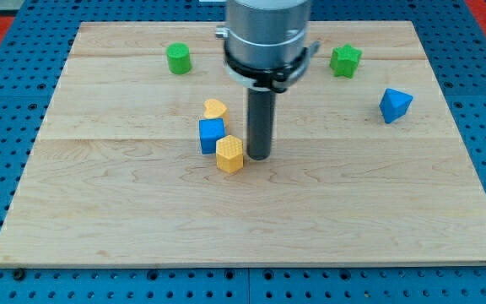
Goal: Move the blue triangle near the bottom to the green star
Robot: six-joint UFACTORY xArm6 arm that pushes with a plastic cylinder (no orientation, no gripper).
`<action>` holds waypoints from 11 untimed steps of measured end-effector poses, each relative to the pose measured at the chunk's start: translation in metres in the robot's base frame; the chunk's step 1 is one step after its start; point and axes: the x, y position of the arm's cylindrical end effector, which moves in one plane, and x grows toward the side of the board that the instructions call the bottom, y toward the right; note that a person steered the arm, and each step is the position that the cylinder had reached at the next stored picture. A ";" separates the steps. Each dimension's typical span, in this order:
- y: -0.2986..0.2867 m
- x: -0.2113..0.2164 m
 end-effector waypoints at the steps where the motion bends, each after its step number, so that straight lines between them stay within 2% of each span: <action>1: -0.004 0.010; 3: -0.026 0.011; 4: 0.048 -0.004; 6: 0.283 -0.023; 7: 0.324 -0.063; 8: 0.274 -0.083; 10: 0.174 -0.061; 11: 0.157 -0.074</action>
